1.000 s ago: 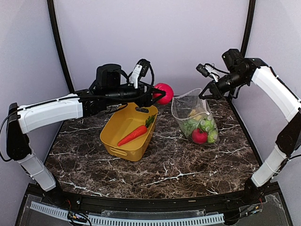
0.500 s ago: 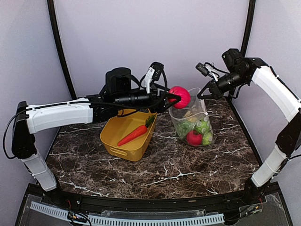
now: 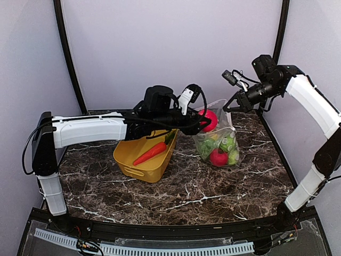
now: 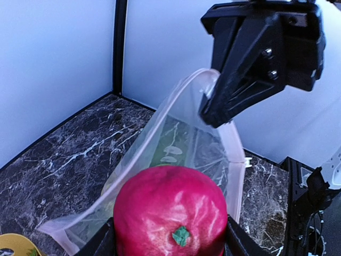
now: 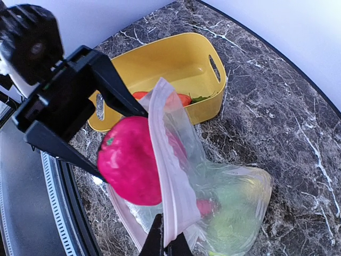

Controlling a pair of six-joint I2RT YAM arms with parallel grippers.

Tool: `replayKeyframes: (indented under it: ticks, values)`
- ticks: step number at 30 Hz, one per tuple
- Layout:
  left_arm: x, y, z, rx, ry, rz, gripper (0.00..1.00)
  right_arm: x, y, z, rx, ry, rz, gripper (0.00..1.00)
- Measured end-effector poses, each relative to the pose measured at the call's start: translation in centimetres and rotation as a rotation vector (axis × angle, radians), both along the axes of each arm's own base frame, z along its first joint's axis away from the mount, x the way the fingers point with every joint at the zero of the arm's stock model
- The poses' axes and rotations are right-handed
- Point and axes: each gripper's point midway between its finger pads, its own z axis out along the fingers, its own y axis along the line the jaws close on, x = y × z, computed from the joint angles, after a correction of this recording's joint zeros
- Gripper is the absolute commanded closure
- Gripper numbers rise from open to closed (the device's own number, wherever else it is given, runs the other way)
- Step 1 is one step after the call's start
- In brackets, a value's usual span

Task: Place the food in the zip-top bag and seal the zipper
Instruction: Place the fake fruit in the zipper food storage bag.

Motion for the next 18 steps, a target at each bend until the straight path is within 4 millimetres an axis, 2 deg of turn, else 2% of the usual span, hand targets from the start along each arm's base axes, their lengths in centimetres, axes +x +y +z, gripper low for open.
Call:
replayKeyframes:
  ticks: [3, 8, 13, 18]
  values:
    - [0.9, 0.0, -1.3, 0.037, 0.014, 0.042, 0.44, -0.4, 0.1, 0.3, 0.015, 0.003, 0.01, 1.0]
    - [2.2, -0.2, -1.8, 0.05, 0.026, 0.1, 0.29, -0.8, 0.3, 0.6, 0.03, 0.01, 0.022, 1.0]
    - [2.6, -0.4, -1.0, 0.045, 0.03, 0.126, 0.17, -1.1, 0.4, 0.7, 0.042, 0.022, 0.032, 1.0]
    - [2.4, -0.7, 0.0, 0.029, 0.028, 0.107, 0.15, -1.2, 0.4, 0.7, 0.042, 0.026, 0.034, 1.0]
